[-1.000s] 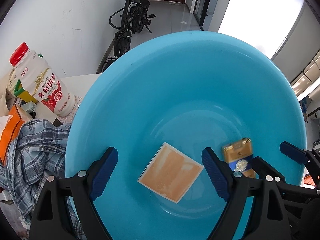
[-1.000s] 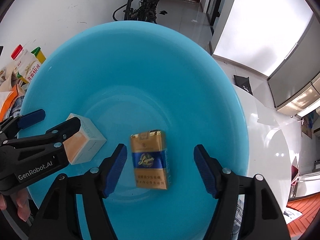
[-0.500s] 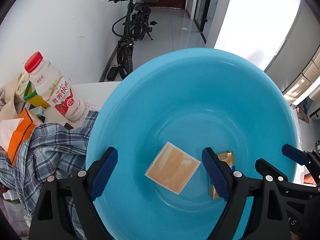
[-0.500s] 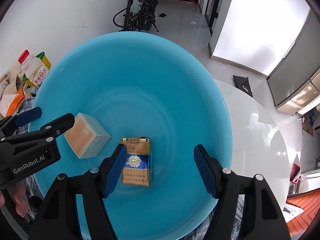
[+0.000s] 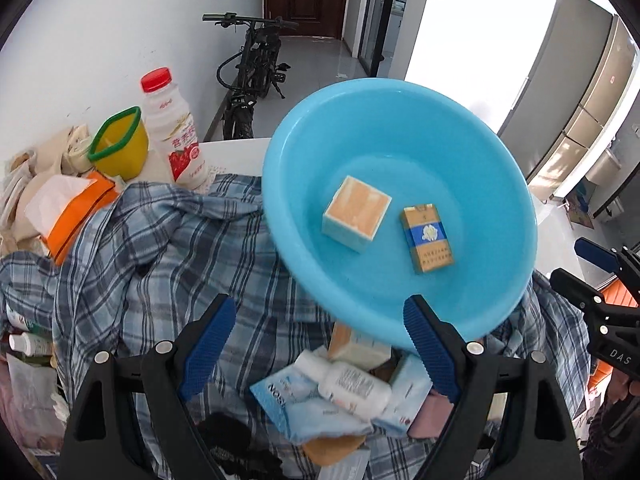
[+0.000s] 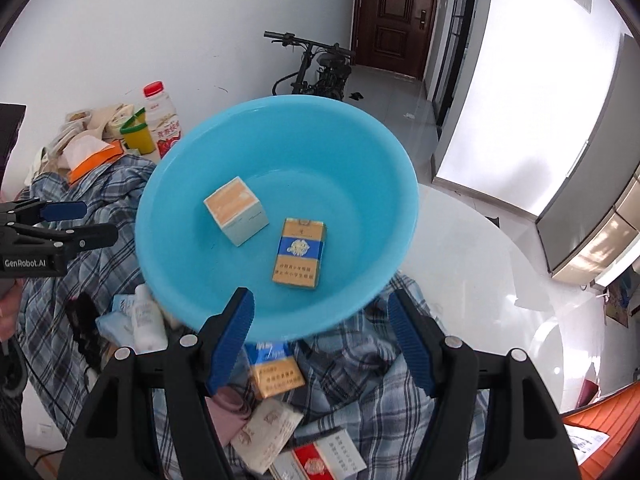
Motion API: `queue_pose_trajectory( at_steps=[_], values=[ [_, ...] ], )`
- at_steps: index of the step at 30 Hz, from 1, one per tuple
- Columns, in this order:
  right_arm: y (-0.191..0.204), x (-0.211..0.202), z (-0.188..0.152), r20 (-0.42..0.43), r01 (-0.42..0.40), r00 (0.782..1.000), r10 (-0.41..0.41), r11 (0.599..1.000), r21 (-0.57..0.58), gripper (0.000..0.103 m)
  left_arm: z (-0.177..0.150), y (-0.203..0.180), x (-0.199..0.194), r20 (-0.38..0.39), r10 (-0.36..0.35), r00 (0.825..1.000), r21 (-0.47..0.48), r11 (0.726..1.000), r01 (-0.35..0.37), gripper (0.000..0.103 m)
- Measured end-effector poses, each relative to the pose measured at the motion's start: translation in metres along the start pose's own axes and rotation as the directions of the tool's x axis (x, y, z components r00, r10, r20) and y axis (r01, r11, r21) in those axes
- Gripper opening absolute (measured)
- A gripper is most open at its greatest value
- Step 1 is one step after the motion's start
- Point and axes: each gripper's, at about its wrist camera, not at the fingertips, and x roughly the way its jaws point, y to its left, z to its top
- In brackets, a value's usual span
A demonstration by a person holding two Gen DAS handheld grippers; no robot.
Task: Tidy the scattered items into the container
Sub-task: 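Withdraw both tools from the basin back over the table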
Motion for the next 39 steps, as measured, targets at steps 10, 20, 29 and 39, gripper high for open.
queue_pose_trajectory(
  at_steps=[10,20,29,39],
  values=[
    [-0.016,-0.035,-0.069,0.011,-0.066,0.998,0.065,0.996,0.060,0.069,-0.094,0.024,-0.043,0.008,0.017,1.000,0.034,0.999,-0.018,0.088],
    [0.000,-0.035,-0.079,0.038,-0.090,0.995,0.087,0.994,0.067,0.073,-0.105,0.001,-0.048,0.038,0.057,0.998,0.120,0.991,-0.062,0.088],
    [0.020,-0.042,-0.127,0.126,-0.078,0.990,0.066,0.993,0.090,0.078,-0.153,-0.020,-0.026,0.003,-0.022,1.000,0.139,0.990,0.021,0.088],
    [0.026,-0.009,-0.166,0.022,-0.126,0.992,0.124,0.985,0.118,0.078,-0.187,-0.040,0.008,-0.108,-0.060,0.992,0.244,0.966,0.085,0.088]
  ],
)
